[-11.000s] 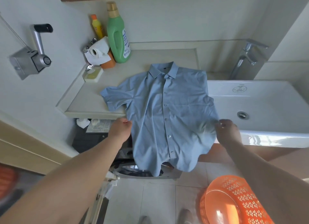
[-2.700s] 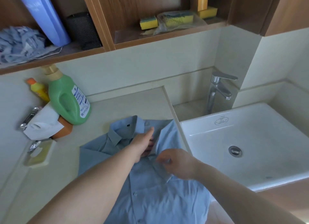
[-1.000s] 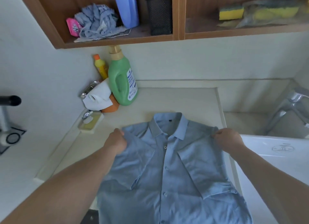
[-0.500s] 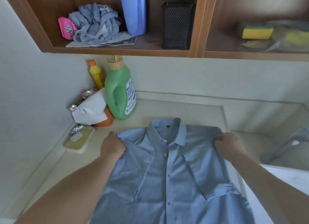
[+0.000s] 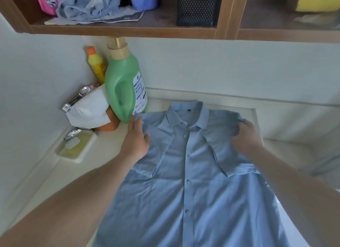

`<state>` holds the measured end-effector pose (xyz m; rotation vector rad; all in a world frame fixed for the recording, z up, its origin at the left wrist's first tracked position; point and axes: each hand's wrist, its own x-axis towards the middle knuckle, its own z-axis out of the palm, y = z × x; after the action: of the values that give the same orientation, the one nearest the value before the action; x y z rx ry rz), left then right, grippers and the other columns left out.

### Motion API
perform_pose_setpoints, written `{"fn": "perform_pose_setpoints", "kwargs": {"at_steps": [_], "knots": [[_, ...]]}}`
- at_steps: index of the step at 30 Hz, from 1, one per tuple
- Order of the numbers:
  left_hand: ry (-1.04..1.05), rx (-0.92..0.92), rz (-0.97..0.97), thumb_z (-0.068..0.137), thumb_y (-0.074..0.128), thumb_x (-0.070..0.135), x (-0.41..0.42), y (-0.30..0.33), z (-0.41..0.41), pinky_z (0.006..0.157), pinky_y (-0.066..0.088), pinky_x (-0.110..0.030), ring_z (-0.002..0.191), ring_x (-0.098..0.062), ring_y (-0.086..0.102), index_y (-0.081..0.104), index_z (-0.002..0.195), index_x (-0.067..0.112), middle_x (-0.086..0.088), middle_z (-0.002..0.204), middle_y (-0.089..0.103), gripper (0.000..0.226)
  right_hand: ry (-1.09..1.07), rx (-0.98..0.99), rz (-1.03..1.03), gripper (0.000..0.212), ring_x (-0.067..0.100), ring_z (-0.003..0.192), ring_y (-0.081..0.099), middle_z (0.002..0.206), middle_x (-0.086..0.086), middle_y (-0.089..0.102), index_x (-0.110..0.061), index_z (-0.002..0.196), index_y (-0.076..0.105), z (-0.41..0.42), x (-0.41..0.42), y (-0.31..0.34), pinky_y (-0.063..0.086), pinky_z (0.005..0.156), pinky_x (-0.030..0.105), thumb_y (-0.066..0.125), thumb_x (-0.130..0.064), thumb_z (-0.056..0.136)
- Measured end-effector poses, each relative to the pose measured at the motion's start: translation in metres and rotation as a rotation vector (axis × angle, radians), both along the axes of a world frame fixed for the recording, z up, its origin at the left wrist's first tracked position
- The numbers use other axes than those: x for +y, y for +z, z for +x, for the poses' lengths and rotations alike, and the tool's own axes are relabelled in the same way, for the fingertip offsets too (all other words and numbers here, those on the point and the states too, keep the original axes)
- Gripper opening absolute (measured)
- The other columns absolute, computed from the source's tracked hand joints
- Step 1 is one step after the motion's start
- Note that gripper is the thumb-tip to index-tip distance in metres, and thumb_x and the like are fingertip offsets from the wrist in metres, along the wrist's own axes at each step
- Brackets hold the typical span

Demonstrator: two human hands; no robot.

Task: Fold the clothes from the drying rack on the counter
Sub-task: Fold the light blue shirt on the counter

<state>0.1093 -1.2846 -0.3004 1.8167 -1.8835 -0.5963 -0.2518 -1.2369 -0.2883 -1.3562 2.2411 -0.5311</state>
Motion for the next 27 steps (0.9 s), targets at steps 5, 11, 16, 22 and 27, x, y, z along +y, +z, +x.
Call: {"fn": "perform_pose_setpoints", "kwargs": {"at_steps": [5, 11, 16, 22, 27], "knots": [[0.065, -0.202, -0.066, 0.093, 0.062, 0.013, 0.049, -0.009, 0.02, 0.105, 0.042, -0.047, 0.129, -0.044, 0.048, 0.055, 0.138, 0.004, -0.021, 0.145, 0.048, 0.046, -0.026, 0.016, -0.122, 0.062, 0.024, 0.147, 0.033, 0.167, 0.001, 0.018, -0.016, 0.151, 0.042, 0.014, 0.038, 0.002, 0.03, 0.117, 0.035, 0.056, -0.017, 0.092], [0.164, -0.347, 0.068, 0.093, 0.065, 0.025, 0.134, 0.0, 0.048, 0.091, 0.048, -0.049, 0.112, -0.04, 0.051, 0.065, 0.115, 0.017, -0.011, 0.122, 0.052, 0.023, 0.183, 0.088, -0.112, 0.048, 0.036, 0.144, 0.035, 0.157, 0.017, 0.04, -0.005, 0.138, 0.059, 0.03, 0.104, -0.01, 0.025, 0.121, 0.04, 0.063, -0.014, 0.091], [0.226, -0.408, 0.223, 0.098, 0.056, 0.034, 0.193, -0.002, 0.071, 0.102, 0.044, -0.046, 0.122, -0.038, 0.047, 0.057, 0.124, 0.023, -0.009, 0.131, 0.046, 0.028, 0.277, 0.182, -0.045, 0.053, 0.036, 0.148, 0.028, 0.159, 0.013, 0.036, -0.015, 0.138, 0.059, 0.041, 0.163, -0.014, 0.022, 0.122, 0.046, 0.067, -0.027, 0.087], [0.229, -0.324, 0.253, 0.096, 0.055, 0.032, 0.246, -0.001, 0.089, 0.101, 0.044, -0.043, 0.117, -0.036, 0.053, 0.058, 0.119, 0.021, -0.009, 0.125, 0.049, 0.026, 0.26, 0.262, 0.067, 0.057, 0.03, 0.149, 0.024, 0.162, 0.005, 0.029, -0.026, 0.142, 0.054, 0.049, 0.242, -0.017, 0.019, 0.123, 0.041, 0.054, -0.04, 0.087], [0.23, -0.264, 0.096, 0.09, 0.059, 0.017, 0.289, -0.009, 0.102, 0.089, 0.045, -0.047, 0.099, -0.042, 0.055, 0.062, 0.107, 0.008, -0.015, 0.107, 0.053, 0.019, 0.047, 0.174, 0.008, 0.051, 0.031, 0.144, 0.031, 0.156, 0.003, 0.037, -0.025, 0.139, 0.056, 0.059, 0.308, -0.026, 0.024, 0.121, 0.04, 0.062, -0.026, 0.088]]}}
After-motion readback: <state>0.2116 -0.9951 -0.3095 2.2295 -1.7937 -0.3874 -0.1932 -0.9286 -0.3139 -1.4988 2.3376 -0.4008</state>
